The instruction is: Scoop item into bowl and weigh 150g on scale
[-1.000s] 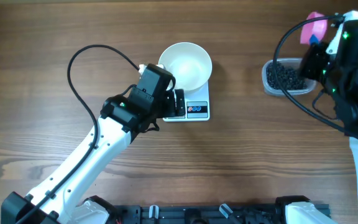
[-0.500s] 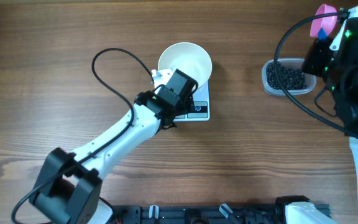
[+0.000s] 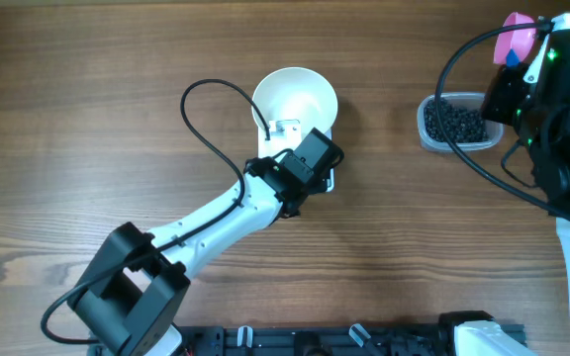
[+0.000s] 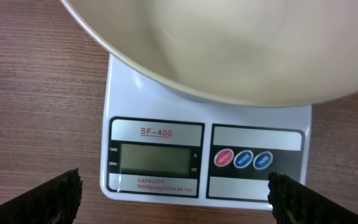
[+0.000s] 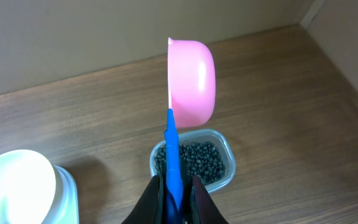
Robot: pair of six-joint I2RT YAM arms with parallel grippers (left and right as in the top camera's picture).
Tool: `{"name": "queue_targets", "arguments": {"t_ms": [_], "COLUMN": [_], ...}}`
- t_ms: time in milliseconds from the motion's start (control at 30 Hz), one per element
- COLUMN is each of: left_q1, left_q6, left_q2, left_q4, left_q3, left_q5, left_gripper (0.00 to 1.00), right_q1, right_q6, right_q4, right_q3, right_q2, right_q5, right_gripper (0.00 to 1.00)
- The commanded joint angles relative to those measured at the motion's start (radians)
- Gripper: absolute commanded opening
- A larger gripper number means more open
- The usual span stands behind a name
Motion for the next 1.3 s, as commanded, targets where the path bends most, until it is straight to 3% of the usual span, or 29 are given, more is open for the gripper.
{"name": "queue_targets", "arguments": {"t_ms": [0,1267], "left_q1": [-0.001,0.019], "left_q6": [0.011,0.02], "left_q2": [0.051,0.112], "left_q4": [0.0,0.13], "left_q3": [-0.008,-0.071], "left_q5": [-0.039,-0.054], "left_gripper": [1.0,1.0], "right_q1": [0.0,0.0], "right_q6": [-0.02,-0.018], "right_q4": [0.004,-0.047], "right_q3": [0.016,0.016], "right_q2": [0.009,0.009], "right_q5": [0.021,0.021], "right_gripper": [0.04,0.04]}}
